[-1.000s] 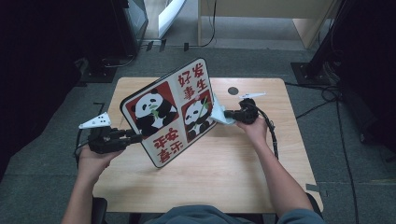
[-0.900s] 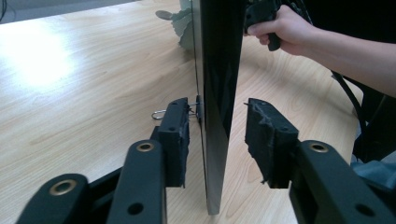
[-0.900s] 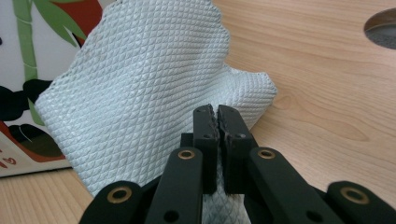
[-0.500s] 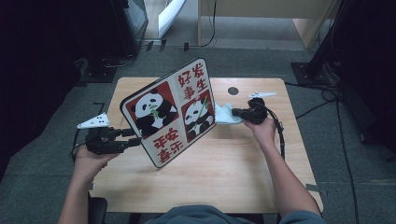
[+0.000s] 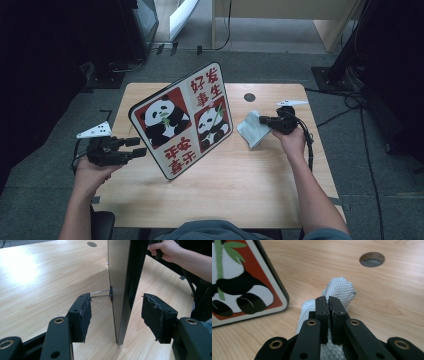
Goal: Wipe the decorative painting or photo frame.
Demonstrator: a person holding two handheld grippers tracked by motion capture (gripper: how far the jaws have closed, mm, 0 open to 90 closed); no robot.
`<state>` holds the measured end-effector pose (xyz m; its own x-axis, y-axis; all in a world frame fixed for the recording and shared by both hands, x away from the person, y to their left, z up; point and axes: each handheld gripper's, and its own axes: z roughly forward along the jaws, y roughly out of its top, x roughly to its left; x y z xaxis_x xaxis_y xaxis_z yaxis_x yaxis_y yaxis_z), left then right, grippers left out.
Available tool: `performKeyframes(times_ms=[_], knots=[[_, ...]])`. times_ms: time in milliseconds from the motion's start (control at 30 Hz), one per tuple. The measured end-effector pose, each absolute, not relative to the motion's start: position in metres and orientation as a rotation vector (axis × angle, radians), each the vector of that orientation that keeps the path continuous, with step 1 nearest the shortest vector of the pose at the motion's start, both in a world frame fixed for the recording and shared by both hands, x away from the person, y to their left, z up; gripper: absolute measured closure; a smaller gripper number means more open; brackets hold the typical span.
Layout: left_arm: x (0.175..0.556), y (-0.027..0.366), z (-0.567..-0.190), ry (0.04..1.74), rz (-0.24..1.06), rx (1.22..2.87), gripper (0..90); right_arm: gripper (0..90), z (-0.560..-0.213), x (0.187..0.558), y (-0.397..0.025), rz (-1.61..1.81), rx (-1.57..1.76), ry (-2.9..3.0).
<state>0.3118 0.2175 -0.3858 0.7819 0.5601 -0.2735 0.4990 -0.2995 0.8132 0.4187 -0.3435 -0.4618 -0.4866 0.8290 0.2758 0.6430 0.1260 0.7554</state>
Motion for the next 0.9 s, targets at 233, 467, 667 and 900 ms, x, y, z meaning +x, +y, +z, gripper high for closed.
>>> performKeyframes(times_ms=[233,467,667,900], knots=[[0.315,0.222,-0.394,0.813,0.086,1.975,40.6,87.2,-0.467,0.420,-0.360,1.251,1.516,2.141],[0.318,0.224,-0.404,0.833,0.080,2.008,39.8,86.9,-0.480,0.425,-0.368,1.189,1.537,2.138],[0.321,0.225,-0.408,0.838,0.089,2.013,38.7,82.6,-0.489,0.426,-0.372,1.176,1.560,2.129],[0.323,0.226,-0.412,0.846,0.113,2.015,37.1,71.5,-0.494,0.427,-0.372,1.141,1.568,2.120]])
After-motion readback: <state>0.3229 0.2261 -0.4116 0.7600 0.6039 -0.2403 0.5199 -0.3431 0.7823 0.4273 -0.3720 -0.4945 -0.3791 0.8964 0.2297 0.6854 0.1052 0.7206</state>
